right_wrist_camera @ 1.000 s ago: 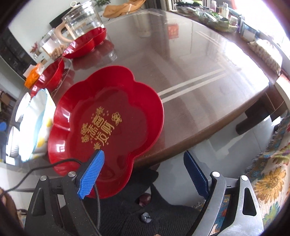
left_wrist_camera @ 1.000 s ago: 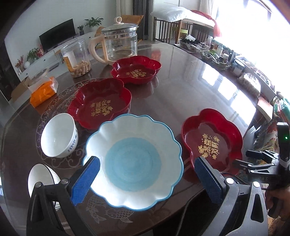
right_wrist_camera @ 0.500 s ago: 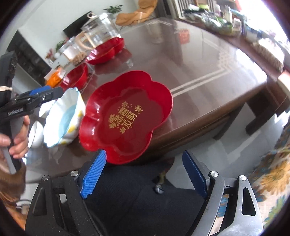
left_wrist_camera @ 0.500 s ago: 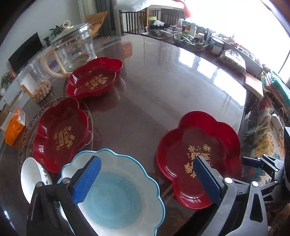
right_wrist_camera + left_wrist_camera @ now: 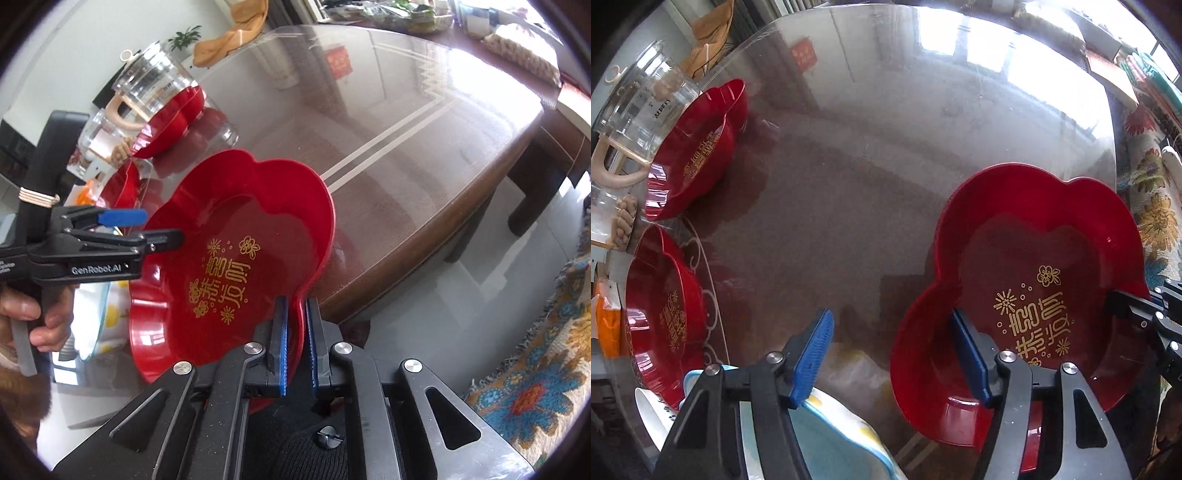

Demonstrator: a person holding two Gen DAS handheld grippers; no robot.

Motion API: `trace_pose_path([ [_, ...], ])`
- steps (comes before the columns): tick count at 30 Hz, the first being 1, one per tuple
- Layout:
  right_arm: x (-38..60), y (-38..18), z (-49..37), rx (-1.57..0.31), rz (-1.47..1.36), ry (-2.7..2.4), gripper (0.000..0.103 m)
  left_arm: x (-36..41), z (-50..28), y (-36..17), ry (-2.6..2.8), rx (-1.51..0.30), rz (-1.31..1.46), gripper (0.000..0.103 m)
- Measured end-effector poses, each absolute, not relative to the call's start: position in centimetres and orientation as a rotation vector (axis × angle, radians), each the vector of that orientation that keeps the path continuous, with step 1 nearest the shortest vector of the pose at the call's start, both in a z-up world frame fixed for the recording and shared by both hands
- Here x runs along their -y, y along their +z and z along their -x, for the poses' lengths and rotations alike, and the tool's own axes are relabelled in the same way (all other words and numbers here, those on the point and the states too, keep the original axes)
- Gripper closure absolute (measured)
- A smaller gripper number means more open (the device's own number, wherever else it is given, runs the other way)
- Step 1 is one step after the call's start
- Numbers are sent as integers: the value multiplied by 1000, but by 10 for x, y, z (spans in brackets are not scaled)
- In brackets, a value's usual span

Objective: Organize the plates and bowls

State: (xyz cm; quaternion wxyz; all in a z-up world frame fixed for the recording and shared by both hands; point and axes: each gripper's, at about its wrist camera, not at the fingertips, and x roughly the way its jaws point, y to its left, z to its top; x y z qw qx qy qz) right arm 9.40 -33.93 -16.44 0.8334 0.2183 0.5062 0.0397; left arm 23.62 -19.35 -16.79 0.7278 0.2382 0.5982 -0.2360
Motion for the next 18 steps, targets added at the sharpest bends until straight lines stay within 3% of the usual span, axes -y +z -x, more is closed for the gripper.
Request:
trace_pose_path([
  [1, 342, -164, -93, -1065, -475, 80, 93, 193, -236, -168, -540, -1346, -493, 61],
  [3, 346, -163, -94, -1044, -509, 88, 93, 196, -234, -167, -563, -1376, -463, 72],
  [12, 388, -131, -144, -964, -520, 29, 92, 223, -274, -149, -546, -1265, -251, 72],
  [18, 418, -147, -208, -1024, -480, -44, 91, 256, -313, -159, -504, -1235, -213, 72],
])
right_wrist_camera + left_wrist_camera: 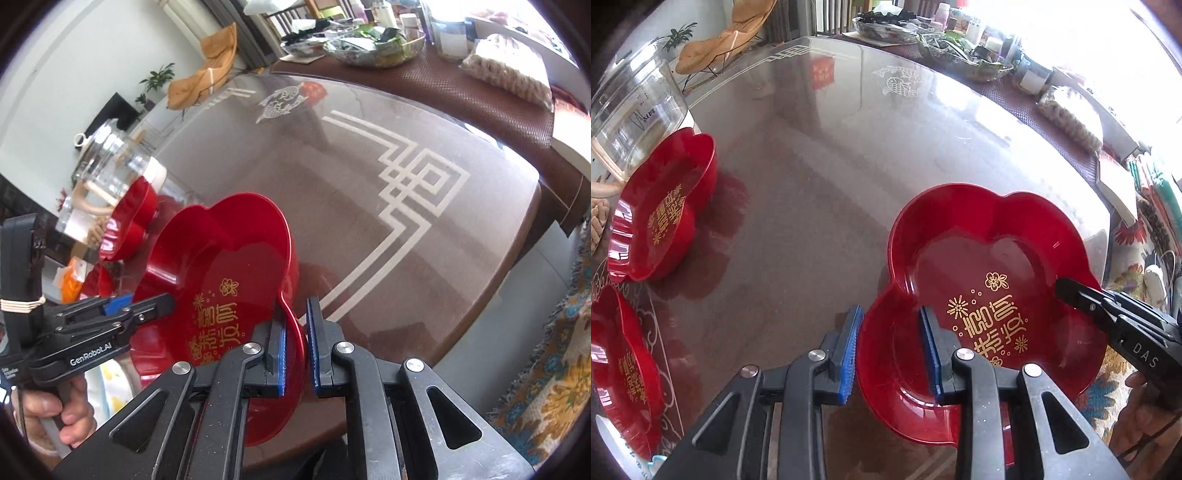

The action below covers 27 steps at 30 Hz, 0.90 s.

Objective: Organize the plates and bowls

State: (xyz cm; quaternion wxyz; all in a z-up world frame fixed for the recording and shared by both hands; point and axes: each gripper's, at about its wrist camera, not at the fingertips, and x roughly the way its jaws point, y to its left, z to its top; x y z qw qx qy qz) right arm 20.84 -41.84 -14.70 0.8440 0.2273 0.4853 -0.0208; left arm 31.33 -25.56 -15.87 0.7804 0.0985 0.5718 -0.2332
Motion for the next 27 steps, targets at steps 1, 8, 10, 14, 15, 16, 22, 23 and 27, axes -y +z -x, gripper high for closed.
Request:
trace_pose_path([
  [1, 421, -152, -214, -1034, -470, -55, 91, 258, -317, -161, -498, -1232, -210, 72],
  [8, 428, -158, -221, -988, -451, -92, 57, 258, -331, -155, -470, -1170, -247, 70],
  [10, 429, -153, -221, -971, -441, -108, 30, 244, -334, -145, -476, -1157, -188, 64],
  [14, 429, -138, -217, -928, -402, -136, 30, 204, -333, -114, -443, -1080, -48, 24],
  [15, 429, -133, -213, -915, -393, -149, 30, 194, -330, -104, -432, -1048, -25, 20],
  [16, 430, -128, -208, -899, -388, -159, 30, 184, -329, -94, -424, -1022, -7, 19],
  [22, 418, -87, -166, -797, -338, -235, 30, 126, -304, -33, -347, -876, 80, 18],
  [23, 411, -79, -158, -786, -329, -244, 30, 117, -295, -24, -337, -849, 89, 18],
  [27, 378, -51, -120, -735, -309, -246, 29, 76, -246, -4, -257, -728, 81, 7],
])
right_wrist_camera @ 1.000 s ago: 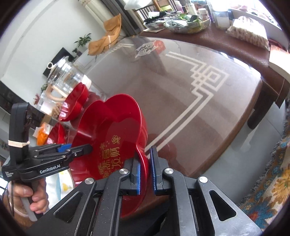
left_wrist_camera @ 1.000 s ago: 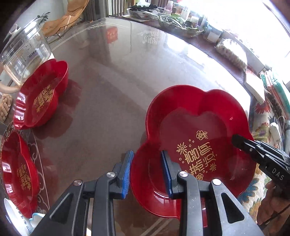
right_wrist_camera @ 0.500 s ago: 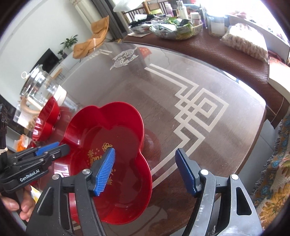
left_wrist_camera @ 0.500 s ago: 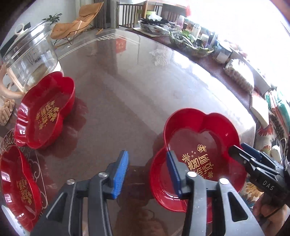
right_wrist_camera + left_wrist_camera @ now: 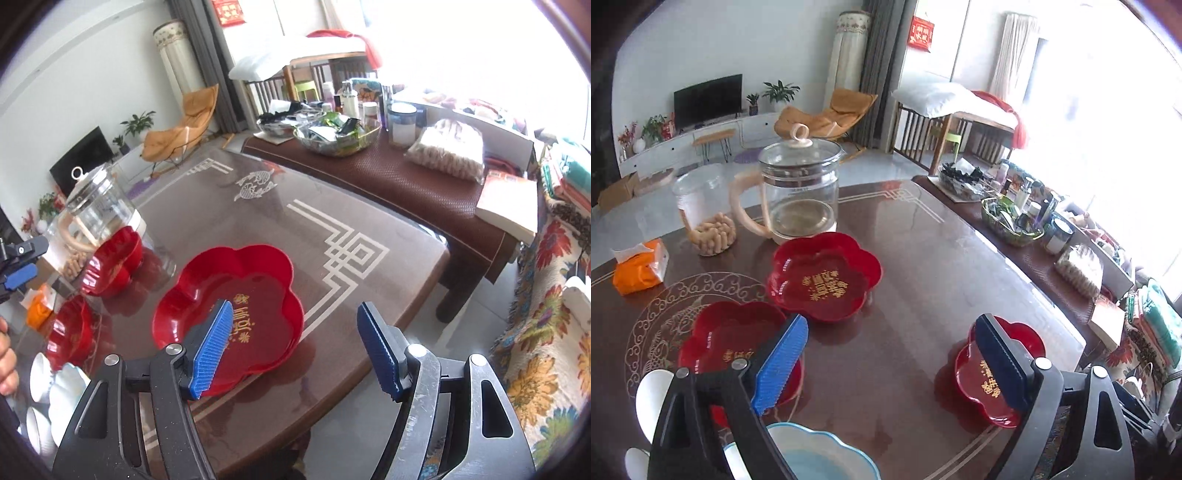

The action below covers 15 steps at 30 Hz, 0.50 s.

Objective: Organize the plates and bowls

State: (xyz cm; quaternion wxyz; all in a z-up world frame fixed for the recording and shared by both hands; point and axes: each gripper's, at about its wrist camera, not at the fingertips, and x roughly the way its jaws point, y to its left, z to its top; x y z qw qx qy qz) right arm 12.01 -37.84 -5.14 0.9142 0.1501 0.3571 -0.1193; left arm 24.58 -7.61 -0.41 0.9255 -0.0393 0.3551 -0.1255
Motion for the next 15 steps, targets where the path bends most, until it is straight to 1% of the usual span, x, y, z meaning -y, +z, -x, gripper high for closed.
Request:
trace_pose_path([
  [1, 367, -46, -109, -722, -303, -239, 28, 62, -227, -7, -204, -694, 86, 4],
  [3, 344, -36, -89, -700, -273, -227, 25, 32, -192, -18, -134, -684, 107, 3],
  [6, 304, -36, -69, -710, -189, -208, 24, -3, -153, -39, -134, -756, 48, 3],
  [10, 253, -52, -60, -782, -56, -135, 24, -43, -120, -63, -87, -873, -69, 3],
  [13, 218, -58, -59, -802, 29, -101, 25, -79, -108, -73, -81, -966, 19, 3],
  [15, 197, -52, -56, -768, 90, -101, 25, -103, -104, -73, -77, -997, 79, 3],
])
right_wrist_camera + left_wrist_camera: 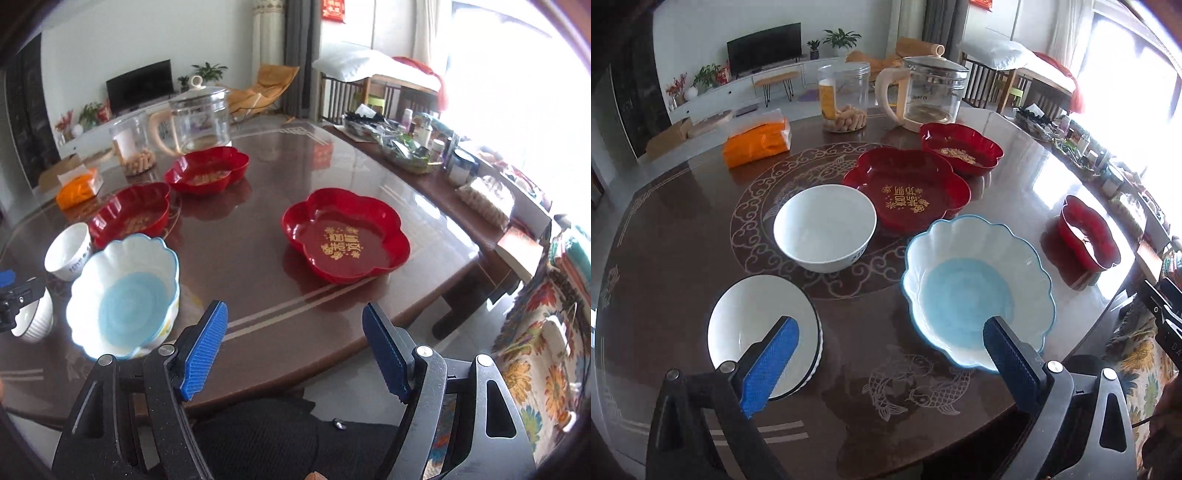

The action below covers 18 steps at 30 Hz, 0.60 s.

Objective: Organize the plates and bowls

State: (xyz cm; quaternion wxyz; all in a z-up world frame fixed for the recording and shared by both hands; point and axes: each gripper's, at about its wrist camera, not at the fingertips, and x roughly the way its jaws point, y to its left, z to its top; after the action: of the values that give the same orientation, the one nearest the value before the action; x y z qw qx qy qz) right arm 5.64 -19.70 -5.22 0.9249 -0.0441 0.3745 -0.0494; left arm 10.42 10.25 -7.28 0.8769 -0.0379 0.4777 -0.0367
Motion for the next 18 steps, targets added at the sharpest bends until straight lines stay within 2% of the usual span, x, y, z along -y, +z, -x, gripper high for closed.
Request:
trace_pose_path([
  [3, 178, -25, -45, -612, 126, -65, 25, -125, -105, -61, -65, -979, 110, 3],
  [5, 178, -9, -40, -508, 49, 66, 24, -134, -114, -54, -80, -975, 128, 3],
  [6, 178, -7, -45, -494, 11, 169, 20, -138, -122, -51, -91, -982, 144, 3],
  [7, 174, -10, -58, -540, -9, 251, 17, -141, -130, -49, -108, -994, 163, 3],
  [10, 161, -43, -99, -835, -63, 370, 17, -141, -147, -43, -130, -1002, 156, 3],
  [13, 146, -52, -115, -872, -96, 417, 16, -135, -166, -36, -139, -998, 115, 3],
  [16, 127, -36, -136, -799, -60, 452, 16, -131, -199, -31, -152, -1015, 89, 3],
  [18, 116, -30, -163, -843, -89, 468, 16, -131, -228, -35, -139, -1036, 61, 3],
])
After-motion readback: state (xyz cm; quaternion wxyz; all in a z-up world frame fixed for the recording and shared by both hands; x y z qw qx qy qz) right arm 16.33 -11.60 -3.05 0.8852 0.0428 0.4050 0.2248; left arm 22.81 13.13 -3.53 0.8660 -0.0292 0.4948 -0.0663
